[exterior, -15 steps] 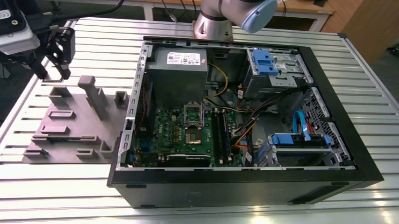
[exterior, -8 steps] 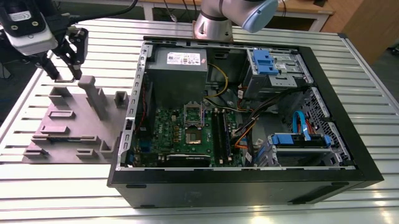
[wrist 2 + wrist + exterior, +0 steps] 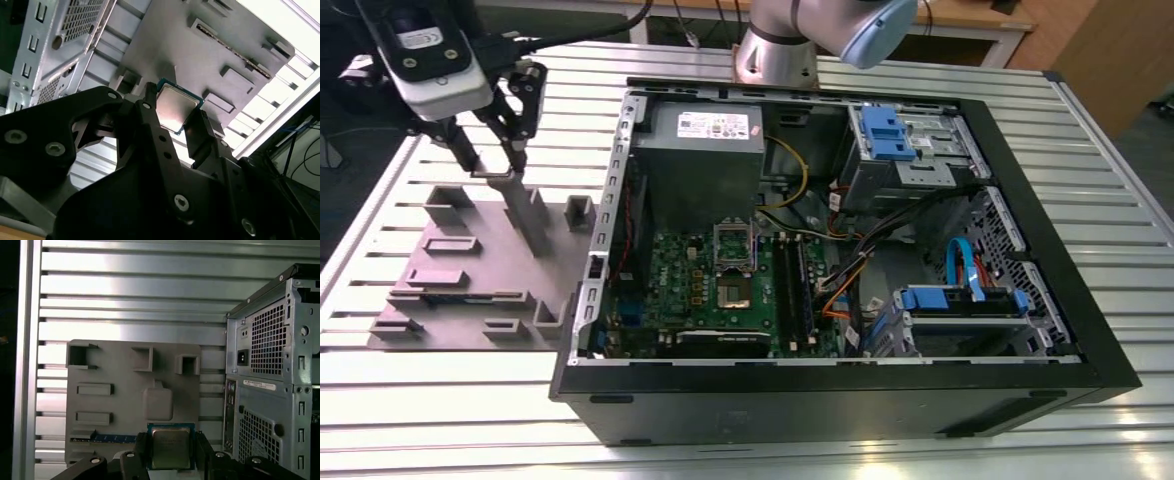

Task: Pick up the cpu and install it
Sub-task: 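Pick up the cpu and move it towards the insertion slot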

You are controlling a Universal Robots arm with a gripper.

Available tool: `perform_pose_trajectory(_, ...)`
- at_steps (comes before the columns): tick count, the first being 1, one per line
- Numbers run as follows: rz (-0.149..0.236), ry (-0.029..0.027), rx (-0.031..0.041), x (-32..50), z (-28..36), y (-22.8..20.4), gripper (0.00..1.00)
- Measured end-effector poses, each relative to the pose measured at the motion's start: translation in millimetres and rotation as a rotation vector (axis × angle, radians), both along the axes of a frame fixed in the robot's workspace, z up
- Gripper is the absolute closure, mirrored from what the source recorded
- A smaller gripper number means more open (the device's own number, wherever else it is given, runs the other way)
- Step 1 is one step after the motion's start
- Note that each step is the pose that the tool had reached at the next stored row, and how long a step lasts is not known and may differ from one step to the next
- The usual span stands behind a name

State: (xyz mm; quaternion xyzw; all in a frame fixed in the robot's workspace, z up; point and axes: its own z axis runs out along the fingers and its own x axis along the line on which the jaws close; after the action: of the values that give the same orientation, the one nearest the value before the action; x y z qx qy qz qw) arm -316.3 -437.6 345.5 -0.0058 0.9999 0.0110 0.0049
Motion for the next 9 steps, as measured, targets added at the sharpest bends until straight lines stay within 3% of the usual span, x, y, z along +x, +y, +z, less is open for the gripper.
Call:
perform_pose_trajectory(3,0.000,0.0005,0.0000,6.4,0.0,0.0,0.53)
perform_pose_trajectory(9,0.000,0.0006,0.0000,7.1,0.0,0.0,0.53)
